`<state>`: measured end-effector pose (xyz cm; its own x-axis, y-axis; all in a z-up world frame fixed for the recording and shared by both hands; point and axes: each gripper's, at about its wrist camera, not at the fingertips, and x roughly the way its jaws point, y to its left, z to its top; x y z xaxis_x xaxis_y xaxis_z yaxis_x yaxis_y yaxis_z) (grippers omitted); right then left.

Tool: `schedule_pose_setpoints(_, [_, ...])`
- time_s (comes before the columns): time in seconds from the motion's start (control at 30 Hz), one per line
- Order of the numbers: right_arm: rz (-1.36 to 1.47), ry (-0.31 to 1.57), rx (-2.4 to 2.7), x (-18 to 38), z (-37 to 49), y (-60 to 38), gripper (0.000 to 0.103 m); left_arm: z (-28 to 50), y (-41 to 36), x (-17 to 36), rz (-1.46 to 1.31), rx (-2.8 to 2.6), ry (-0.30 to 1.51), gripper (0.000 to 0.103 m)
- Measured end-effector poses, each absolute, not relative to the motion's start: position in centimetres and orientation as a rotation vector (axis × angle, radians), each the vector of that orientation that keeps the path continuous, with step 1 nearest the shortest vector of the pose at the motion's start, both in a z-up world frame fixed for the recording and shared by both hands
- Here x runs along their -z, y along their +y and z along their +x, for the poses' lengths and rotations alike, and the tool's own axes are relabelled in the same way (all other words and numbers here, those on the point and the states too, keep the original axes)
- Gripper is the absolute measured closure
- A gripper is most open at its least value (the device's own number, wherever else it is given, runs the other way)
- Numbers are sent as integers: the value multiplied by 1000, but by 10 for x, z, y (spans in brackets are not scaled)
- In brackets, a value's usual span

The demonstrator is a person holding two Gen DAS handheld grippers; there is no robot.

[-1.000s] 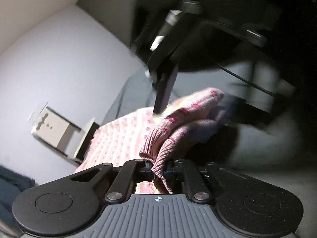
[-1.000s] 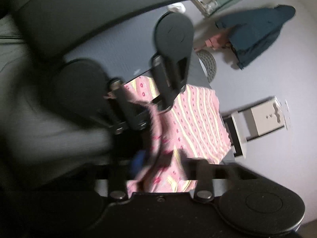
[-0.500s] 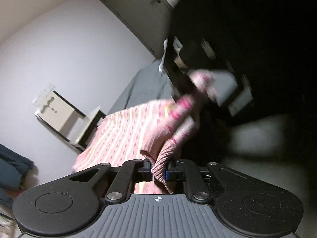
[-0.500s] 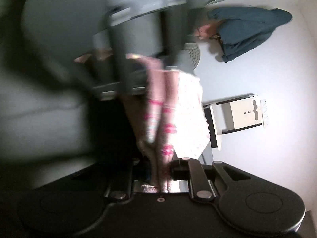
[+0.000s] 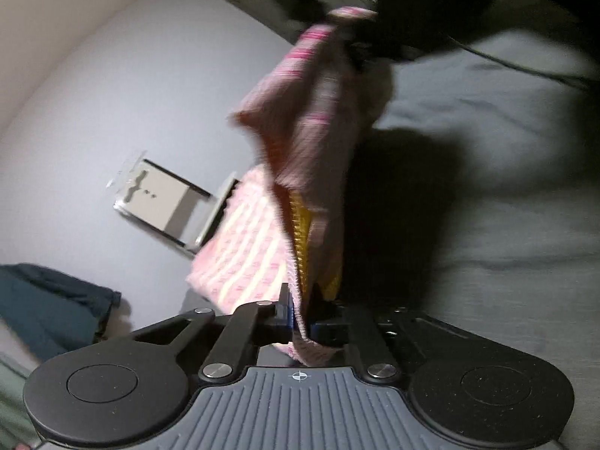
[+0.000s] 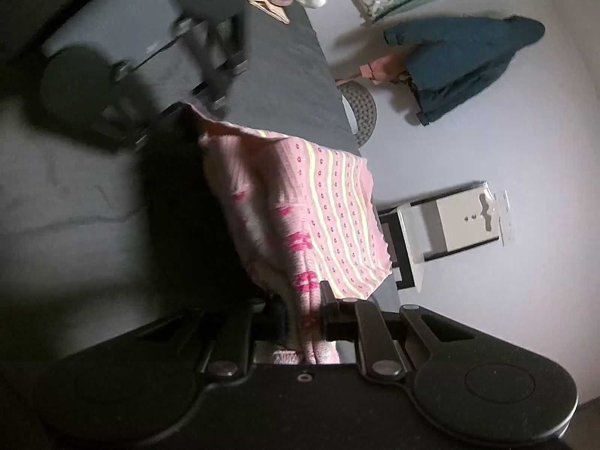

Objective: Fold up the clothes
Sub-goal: 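Lift the cardigan end with both tools and fold it over onto the body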

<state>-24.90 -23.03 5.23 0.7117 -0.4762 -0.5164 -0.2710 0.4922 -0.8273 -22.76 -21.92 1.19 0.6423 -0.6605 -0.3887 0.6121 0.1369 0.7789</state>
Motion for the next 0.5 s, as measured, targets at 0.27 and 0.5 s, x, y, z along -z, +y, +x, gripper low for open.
schedule_pose_setpoints(0.27, [-1192,766,20,-61,-278,-210,91,-231,-180,-61,1095,1009,-136,98])
schedule_pose_setpoints(0.5, [-1156,852,-204,-89,-321,-176,92,-262,-137,-98,1103,1249,34,98])
